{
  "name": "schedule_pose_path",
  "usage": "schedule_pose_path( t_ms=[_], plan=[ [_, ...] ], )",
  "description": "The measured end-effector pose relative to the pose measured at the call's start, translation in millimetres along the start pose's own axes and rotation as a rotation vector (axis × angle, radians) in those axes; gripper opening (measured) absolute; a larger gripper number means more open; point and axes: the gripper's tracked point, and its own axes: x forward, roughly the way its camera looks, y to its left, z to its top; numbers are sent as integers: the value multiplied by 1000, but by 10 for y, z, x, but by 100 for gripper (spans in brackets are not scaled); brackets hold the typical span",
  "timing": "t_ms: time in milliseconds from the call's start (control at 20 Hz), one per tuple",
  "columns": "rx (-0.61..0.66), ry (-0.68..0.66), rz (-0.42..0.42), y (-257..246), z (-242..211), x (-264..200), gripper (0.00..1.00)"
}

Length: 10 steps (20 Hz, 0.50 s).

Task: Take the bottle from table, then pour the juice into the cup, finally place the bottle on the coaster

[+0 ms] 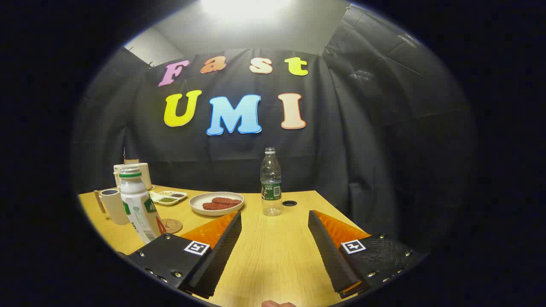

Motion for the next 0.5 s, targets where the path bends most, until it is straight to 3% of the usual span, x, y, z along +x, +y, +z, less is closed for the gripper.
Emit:
schedule_pose_path(
  t_ms=[500],
  plan=[
    [-78, 35, 4, 524, 406, -550, 97]
  ],
)
